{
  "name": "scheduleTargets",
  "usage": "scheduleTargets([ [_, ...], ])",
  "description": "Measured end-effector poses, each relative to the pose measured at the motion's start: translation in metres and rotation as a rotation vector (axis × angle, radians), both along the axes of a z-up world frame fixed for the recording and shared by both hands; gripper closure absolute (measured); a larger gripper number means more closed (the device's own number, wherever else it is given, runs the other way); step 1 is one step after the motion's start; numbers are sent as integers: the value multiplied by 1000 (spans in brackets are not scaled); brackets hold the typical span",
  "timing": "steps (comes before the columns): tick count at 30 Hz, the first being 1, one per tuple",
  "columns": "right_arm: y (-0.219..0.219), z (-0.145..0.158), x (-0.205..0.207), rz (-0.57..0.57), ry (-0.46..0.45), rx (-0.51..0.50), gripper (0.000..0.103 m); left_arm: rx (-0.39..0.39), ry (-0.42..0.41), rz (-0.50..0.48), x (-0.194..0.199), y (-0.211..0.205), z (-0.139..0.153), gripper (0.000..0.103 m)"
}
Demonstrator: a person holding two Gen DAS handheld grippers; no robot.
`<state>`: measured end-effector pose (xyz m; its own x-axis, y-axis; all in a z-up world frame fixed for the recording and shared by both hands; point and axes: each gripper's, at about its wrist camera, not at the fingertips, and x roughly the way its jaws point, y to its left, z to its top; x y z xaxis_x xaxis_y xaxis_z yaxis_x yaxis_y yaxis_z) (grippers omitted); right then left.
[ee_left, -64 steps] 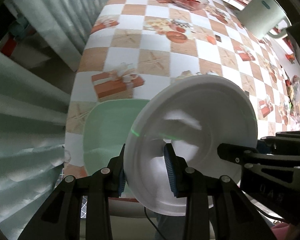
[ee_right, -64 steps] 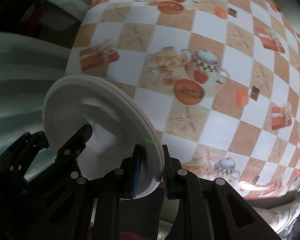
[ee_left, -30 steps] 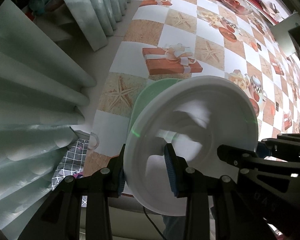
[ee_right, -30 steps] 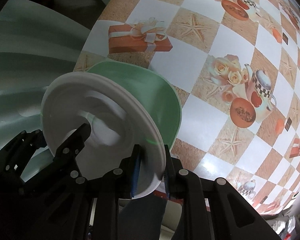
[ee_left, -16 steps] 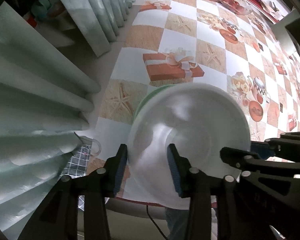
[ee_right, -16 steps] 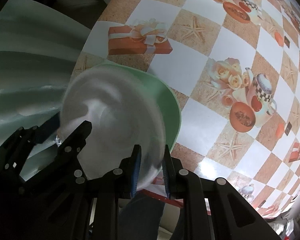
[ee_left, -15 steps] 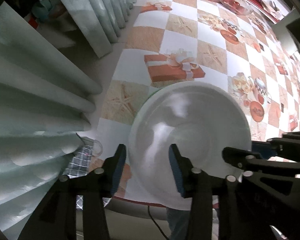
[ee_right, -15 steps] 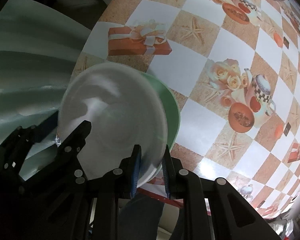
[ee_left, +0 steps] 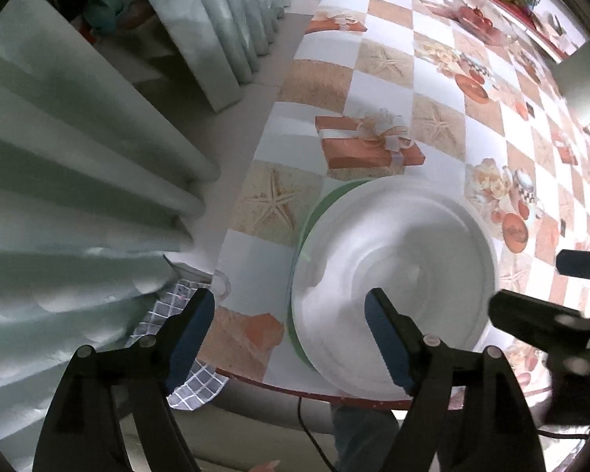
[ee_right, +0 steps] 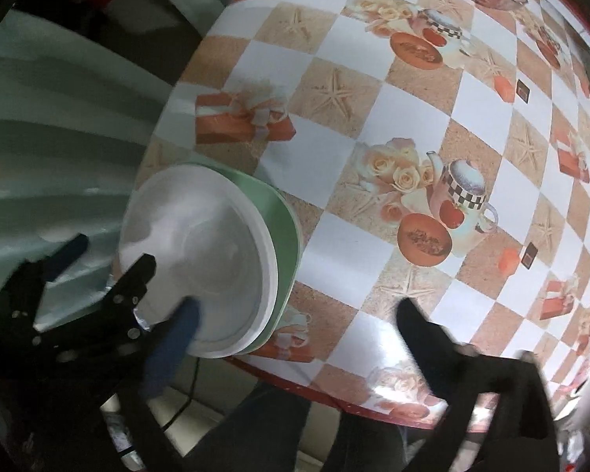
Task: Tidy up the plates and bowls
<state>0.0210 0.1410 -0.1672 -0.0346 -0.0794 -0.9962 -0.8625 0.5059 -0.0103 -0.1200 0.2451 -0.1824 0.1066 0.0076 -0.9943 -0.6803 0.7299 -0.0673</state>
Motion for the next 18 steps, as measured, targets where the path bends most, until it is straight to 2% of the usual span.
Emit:
scheduleTargets([
  [4,-9,9,-1,4,-24,18,1,57,-22,-18,0,-5,13,21],
  [11,-14,33,-5,7,1,43,1,7,-76,-96,7,-15,36,21],
  [18,-11,48,-17,81,-32,53,1,-9,-65,-202,11,-33,52,20],
])
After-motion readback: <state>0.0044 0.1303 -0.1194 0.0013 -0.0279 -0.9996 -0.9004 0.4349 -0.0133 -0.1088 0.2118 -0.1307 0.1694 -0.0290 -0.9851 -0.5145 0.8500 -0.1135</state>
